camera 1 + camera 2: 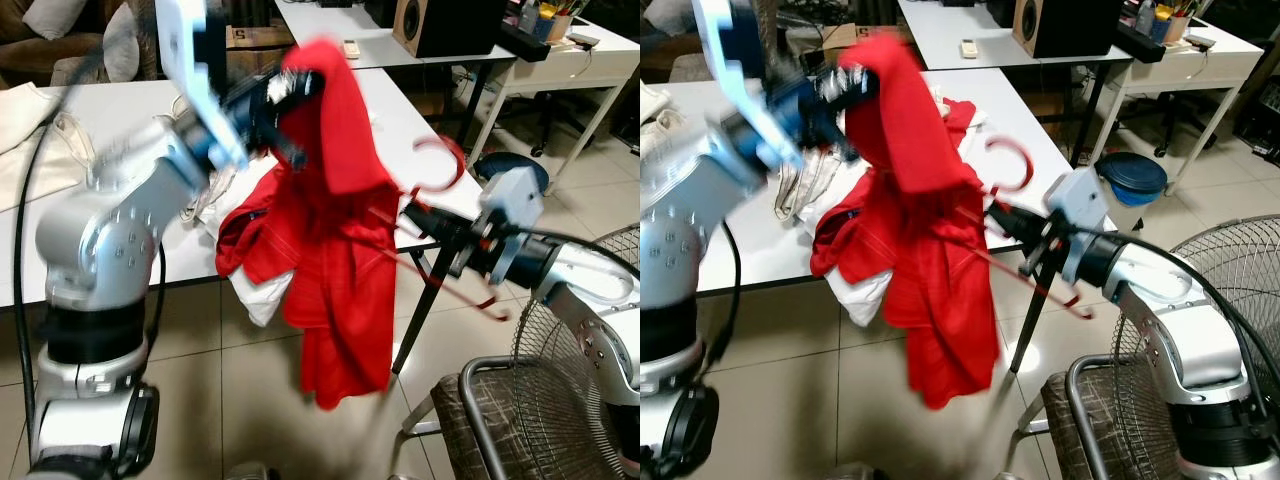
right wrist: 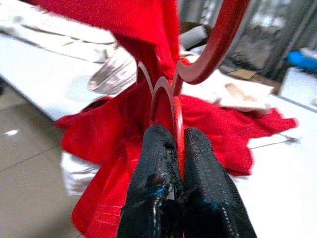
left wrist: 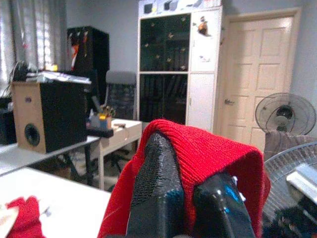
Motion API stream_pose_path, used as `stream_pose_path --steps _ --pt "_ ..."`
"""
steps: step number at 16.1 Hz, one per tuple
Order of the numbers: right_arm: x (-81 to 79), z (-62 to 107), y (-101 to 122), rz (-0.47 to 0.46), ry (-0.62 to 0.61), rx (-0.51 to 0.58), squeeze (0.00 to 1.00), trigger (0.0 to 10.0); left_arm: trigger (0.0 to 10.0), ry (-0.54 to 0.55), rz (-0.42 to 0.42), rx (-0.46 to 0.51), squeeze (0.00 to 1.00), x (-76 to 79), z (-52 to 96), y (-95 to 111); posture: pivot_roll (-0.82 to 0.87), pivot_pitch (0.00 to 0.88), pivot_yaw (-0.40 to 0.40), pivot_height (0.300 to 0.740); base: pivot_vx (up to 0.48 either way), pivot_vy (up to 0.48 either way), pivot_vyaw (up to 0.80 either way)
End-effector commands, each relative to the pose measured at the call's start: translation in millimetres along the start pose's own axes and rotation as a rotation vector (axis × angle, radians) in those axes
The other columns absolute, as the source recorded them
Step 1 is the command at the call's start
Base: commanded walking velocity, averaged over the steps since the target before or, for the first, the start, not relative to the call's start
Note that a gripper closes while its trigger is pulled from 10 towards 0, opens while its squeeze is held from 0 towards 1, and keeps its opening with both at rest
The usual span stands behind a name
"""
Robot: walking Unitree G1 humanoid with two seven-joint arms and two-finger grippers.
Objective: Hang hanger
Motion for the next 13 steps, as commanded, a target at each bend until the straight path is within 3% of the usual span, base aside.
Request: stream_pose_path --steps 1,6,13 --pt "17.2 2.5 11.9 0.045 -0.083 0.035 0.0 10.0 10.0 -0.012 -0.02 0.026 0.0 7.2 4.0 9.4 -0.1 0.0 -0.002 0.74 0.0 0.0 0.0" --pt "22.6 1.6 20.4 0.039 -0.116 0.077 0.0 10.0 10.0 0.058 0.001 0.023 0.0 1.7 22.1 -4.0 -0.1 0.0 -0.012 0.74 0.0 0.0 0.0" --pt "36.3 3.7 26.8 0.052 -0.171 0.098 0.0 10.0 10.0 0.057 0.014 0.035 0.0 4.1 22.4 -2.6 -0.1 0.0 -0.014 0.74 0.276 0.0 0.0"
Point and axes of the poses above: a point about 5 cm out from each wrist's last joint towards the gripper, its own z axis pointing back from the gripper into the wrist, its own y axis along the axis of the wrist's last joint, x = y × z, the point moved 5 cm from there along -z, pointing out of the wrist towards the gripper, and after that the axes turned 11 degrees about z, right-handed, at the moved point
